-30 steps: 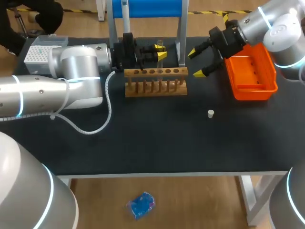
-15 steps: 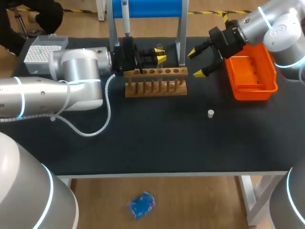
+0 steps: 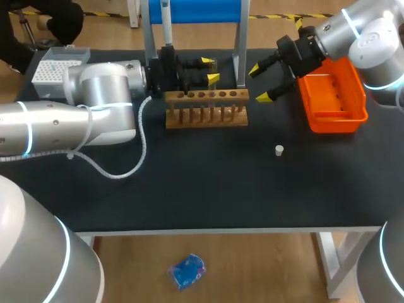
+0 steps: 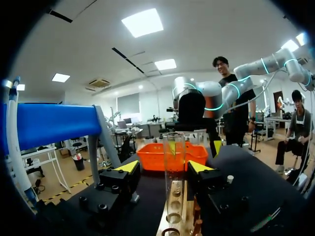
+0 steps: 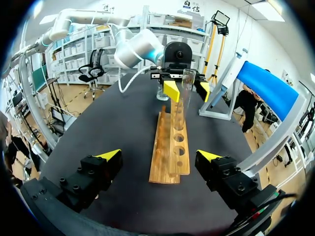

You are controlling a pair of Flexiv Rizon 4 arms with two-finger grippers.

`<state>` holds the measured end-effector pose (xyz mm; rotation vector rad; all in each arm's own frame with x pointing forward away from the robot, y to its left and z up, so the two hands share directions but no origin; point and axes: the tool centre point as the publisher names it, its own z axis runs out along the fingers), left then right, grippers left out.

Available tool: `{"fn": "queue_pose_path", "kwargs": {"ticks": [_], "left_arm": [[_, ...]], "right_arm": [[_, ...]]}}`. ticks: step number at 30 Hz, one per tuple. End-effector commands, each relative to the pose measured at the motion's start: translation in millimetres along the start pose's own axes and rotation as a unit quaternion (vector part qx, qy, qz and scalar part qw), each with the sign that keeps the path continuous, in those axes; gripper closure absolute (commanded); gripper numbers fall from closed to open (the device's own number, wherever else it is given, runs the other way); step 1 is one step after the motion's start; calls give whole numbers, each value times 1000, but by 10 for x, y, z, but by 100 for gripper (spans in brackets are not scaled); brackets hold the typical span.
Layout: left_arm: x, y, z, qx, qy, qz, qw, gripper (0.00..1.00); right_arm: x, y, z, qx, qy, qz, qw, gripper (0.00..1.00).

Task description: Invert the test tube, pick up the pipette, mount the tip to pipette, aspirate from beaker and dispense into the tube, eject the tip, return the pipette, and cap with the stopper.

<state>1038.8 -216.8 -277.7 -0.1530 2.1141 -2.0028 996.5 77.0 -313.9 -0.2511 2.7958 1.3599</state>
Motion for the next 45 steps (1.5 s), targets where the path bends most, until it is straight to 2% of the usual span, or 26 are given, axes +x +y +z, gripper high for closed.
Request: {"fn": "queue_pose_path", "kwargs": {"ticks": [1,5,8,12,15,17,36,40,43,45], "left_arm": [[39,-178,-190,-39,-11,-4,999,0],[35,-302,-413,-68,-27,-9,997,0],[75,-416,-635,-98,-48,-12,994,0],[171,-518,-883,-118,-75,-23,990,0],[268,-552,-1077,-150,-98,-39,983,0],[350,-571,-1226,-174,-127,-70,974,0],[350,-571,-1226,-174,-127,-70,974,0],[216,-602,-1567,-171,-166,-79,968,0],[152,-619,-1781,-179,-174,-77,965,0],[100,-631,-1907,-177,-180,-92,963,0]], "right_arm": [[-2,-5,-1,0,0,0,1000,0],[-2,-5,-1,0,0,0,1000,0],[-2,-5,-1,0,0,0,1000,0],[-2,-5,-1,0,0,0,1000,0],[-2,-5,-1,0,0,0,1000,0],[-2,-5,-1,0,0,0,1000,0],[-2,-5,-1,0,0,0,1000,0],[153,-21,-105,-13,-15,16,1000,0],[301,-24,-184,-24,-26,29,999,0],[407,-12,-233,-27,-37,38,998,0]]}}
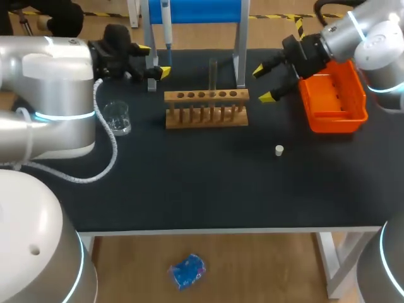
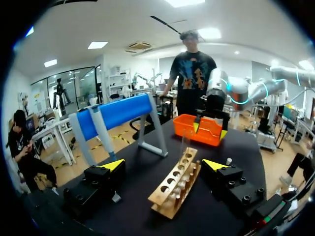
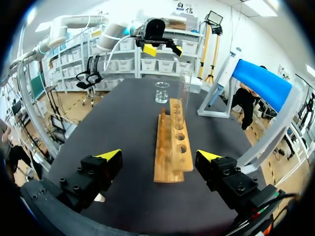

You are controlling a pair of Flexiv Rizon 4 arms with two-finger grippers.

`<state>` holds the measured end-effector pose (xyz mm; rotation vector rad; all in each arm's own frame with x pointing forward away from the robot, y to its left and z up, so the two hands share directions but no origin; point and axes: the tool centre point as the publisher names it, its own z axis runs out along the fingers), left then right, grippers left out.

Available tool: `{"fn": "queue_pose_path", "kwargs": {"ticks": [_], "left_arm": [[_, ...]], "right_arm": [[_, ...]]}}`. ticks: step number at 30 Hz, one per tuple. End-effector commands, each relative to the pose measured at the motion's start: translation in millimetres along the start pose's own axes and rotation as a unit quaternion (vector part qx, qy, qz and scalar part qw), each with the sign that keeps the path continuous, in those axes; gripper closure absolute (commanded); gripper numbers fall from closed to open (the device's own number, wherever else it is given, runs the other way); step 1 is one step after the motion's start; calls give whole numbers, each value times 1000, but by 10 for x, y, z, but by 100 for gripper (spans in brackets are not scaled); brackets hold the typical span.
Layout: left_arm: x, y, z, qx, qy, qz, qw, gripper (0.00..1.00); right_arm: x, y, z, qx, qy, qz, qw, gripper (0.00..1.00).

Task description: Invert the test tube, pick up the pipette, mount the tip to pipette, aspirate from beaker and dispense into the tube, eject the tip, return the pipette, and cap with the stopper.

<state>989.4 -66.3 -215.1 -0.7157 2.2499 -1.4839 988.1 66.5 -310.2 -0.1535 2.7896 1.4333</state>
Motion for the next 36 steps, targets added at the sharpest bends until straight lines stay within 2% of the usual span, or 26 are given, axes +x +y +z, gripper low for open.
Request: {"fn": "queue_pose_path", "kwargs": {"ticks": [1,5,11,12,25,26,27,28,36], "left_arm": [[-125,55,-332,0,0,-12,1000,0],[-373,118,-533,0,-22,-24,999,0],[-615,203,-766,6,-61,-44,997,0],[-615,203,-766,6,-61,-44,997,0],[-615,203,-766,6,-61,-44,997,0],[-615,203,-766,6,-61,-44,997,0],[-615,203,-766,6,-61,-44,997,6],[-674,224,-799,11,-60,-54,997,0],[-1103,410,-1120,38,-75,-80,993,0]], "right_arm": [[363,2,-159,-10,-32,4,999,0],[581,45,-226,-19,-42,10,999,0],[797,129,-312,-42,-50,19,998,0],[842,155,-313,-48,-43,16,998,0],[842,155,-313,-48,-43,16,998,0],[894,162,-262,-48,-37,9,998,0],[989,163,-190,-53,-25,0,998,0],[1054,160,-152,-64,-14,-4,998,0],[1612,172,-2,-125,19,-16,992,0]]}}
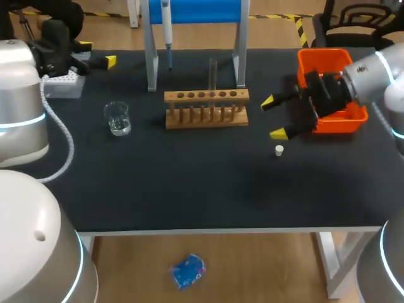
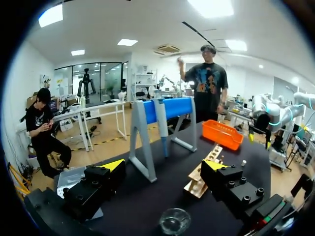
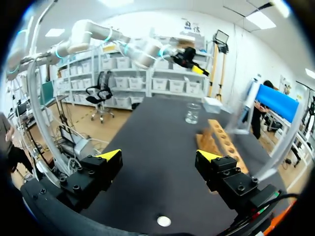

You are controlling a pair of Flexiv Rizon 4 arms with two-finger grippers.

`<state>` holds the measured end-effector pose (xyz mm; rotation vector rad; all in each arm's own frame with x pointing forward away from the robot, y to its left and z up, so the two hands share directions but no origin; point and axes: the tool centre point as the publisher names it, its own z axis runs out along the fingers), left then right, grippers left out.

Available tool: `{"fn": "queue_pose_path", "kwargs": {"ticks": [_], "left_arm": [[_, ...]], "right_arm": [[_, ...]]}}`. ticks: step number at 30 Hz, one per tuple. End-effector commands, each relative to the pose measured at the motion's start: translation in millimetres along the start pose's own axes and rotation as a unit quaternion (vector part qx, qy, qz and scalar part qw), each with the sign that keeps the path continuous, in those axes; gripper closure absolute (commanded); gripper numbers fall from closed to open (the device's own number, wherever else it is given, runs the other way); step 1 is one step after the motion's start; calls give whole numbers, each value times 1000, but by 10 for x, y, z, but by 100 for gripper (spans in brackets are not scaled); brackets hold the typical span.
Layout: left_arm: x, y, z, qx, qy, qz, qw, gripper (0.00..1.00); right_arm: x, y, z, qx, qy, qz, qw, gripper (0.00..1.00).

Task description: Invert the test tube, pick up the pipette, mount the tip to pipette, aspirate from beaker and dispense into the tube, eject the tip, return the pipette, and cap with the stopper.

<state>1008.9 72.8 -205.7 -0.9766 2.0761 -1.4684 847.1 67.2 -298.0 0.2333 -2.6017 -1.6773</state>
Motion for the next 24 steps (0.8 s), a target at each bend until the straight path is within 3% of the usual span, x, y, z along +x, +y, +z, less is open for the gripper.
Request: {"fn": "queue_pose_path", "kwargs": {"ticks": [1,8,14,21,24], "left_arm": [[-222,80,-162,21,8,-13,1000,0],[-506,237,-265,18,-13,-23,999,0],[-698,402,-302,19,-19,-44,999,0],[-910,514,-339,18,-44,-50,998,0],[-910,514,-339,18,-44,-50,998,0]], "right_arm": [[308,-32,17,-47,-1,-1,999,0],[633,-51,99,-74,6,8,997,0],[864,-90,205,-136,21,26,990,0],[943,-127,275,-166,29,36,985,0],[937,-110,280,-172,31,24,984,0]]}}
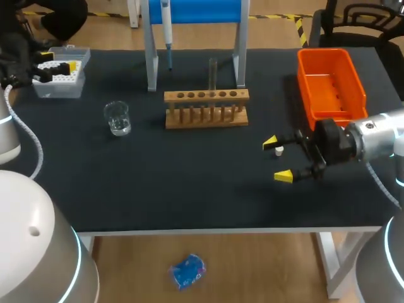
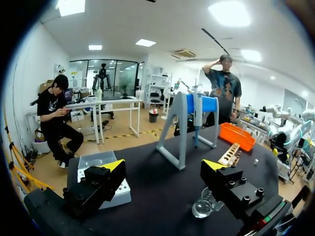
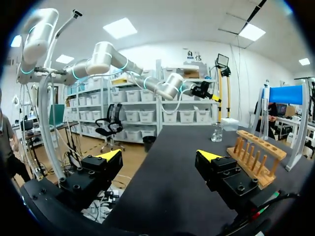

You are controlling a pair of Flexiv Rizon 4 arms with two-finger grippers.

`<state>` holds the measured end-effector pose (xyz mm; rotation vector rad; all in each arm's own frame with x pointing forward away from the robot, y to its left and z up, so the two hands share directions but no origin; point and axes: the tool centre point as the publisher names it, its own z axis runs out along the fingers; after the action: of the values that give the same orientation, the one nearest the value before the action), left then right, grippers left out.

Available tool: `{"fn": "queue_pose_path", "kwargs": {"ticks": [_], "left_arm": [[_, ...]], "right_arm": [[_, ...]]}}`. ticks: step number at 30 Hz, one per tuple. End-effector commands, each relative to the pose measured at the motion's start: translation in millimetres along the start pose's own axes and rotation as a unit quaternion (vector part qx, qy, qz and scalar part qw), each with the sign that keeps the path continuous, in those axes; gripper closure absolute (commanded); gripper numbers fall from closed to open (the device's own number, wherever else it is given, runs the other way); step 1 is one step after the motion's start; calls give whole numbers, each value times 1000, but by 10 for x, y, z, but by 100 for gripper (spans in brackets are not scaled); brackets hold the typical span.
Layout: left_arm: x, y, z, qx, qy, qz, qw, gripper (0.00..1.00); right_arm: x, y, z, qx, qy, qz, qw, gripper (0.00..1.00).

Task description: Invert the test tube, pick up the pipette, mount the tip to pipette, aspirate from beaker and dispense into the tube, eject the tip, return the pipette, and cap with the stopper.

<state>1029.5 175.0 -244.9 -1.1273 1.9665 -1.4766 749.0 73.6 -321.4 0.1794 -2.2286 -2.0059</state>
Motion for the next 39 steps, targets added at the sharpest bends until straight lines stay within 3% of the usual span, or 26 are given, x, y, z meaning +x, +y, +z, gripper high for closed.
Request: {"fn": "queue_pose_path", "kwargs": {"ticks": [1,12,18,29,39], "left_arm": [[12,11,34,3,-2,0,1000,0],[12,11,34,3,-2,0,1000,0],[-332,106,53,-2,-40,7,999,0],[-947,337,285,-90,-32,16,995,0],[-976,359,301,-99,-28,21,994,0]], "right_arm": [[-36,-28,4,-9,6,-6,1000,0],[-36,-28,4,-9,6,-6,1000,0],[-36,-28,4,-9,6,-6,1000,0],[-36,-28,4,-9,6,-6,1000,0],[-36,-28,4,-9,6,-6,1000,0]]}}
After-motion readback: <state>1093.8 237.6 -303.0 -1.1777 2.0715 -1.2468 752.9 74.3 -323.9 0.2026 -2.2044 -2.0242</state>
